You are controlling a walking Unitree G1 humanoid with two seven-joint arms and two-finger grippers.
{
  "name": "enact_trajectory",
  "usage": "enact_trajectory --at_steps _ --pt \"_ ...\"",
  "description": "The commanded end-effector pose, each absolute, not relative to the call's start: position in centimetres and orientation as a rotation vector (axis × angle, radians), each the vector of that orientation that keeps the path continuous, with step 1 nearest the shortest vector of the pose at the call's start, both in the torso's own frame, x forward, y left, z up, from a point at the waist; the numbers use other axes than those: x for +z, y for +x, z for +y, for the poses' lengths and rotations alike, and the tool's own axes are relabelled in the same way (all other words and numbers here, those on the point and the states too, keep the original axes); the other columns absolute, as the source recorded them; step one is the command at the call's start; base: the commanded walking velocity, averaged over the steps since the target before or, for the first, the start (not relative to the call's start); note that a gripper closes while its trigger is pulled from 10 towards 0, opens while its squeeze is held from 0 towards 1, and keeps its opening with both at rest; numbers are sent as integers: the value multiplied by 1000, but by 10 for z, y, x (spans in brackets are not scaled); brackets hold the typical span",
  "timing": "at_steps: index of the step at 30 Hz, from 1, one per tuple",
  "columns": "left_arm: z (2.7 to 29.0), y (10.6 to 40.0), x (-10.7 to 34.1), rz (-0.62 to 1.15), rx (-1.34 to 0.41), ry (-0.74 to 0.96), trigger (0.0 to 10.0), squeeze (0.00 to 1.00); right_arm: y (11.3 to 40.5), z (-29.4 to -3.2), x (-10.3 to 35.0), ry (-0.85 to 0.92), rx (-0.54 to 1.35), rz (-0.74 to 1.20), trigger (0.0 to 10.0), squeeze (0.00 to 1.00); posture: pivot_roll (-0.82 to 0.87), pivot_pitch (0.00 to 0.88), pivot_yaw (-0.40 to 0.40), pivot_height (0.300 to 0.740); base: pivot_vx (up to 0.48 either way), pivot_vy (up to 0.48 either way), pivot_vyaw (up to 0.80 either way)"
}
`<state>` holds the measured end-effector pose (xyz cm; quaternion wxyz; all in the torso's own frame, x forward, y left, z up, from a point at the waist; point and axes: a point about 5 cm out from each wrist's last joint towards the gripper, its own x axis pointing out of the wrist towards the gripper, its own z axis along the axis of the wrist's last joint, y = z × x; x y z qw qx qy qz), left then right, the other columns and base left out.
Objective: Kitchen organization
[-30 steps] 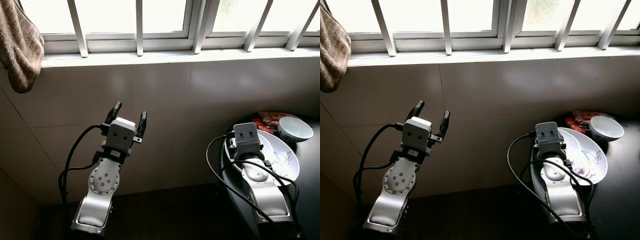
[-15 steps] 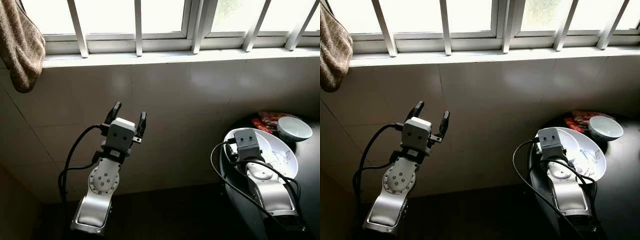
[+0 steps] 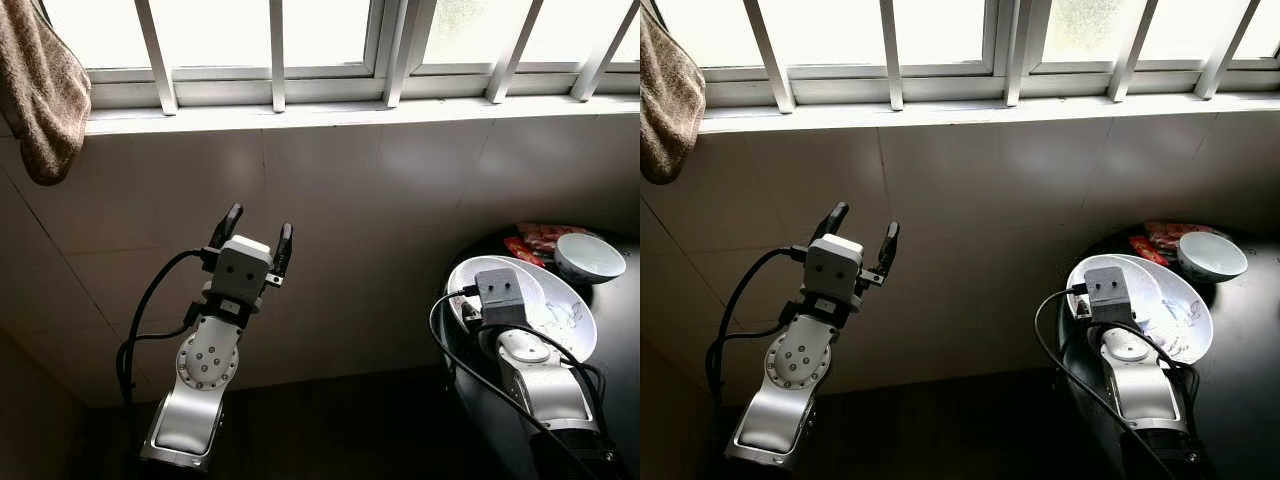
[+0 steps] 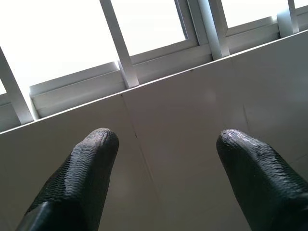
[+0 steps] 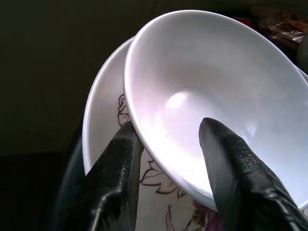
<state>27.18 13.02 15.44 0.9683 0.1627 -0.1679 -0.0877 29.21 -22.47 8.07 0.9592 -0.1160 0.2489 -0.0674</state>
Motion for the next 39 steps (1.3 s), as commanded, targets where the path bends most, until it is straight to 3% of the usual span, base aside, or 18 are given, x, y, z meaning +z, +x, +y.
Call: enact_trajectory --at_steps 1,8,18,27,39 --pt "130 273 153 -323 -173 332 10000 0 294 -229 84 -216 -157 497 0 0 27 0 -56 740 0 0 0" --pt "130 273 152 -322 -174 332 10000 0 294 -228 84 -218 -154 498 0 0 26 0 -56 740 0 0 0" --pt "130 273 151 -314 -171 334 10000 0 297 -218 101 -536 -118 332 0 0 26 0 -58 740 0 0 0" --pt "129 273 151 -311 -170 336 10000 0 300 -209 124 -650 -166 137 0 0 25 0 -57 740 0 0 115" --pt "129 273 152 -315 -165 335 10000 0 298 -159 164 -730 24 -242 0 0 27 0 -59 740 0 0 800"
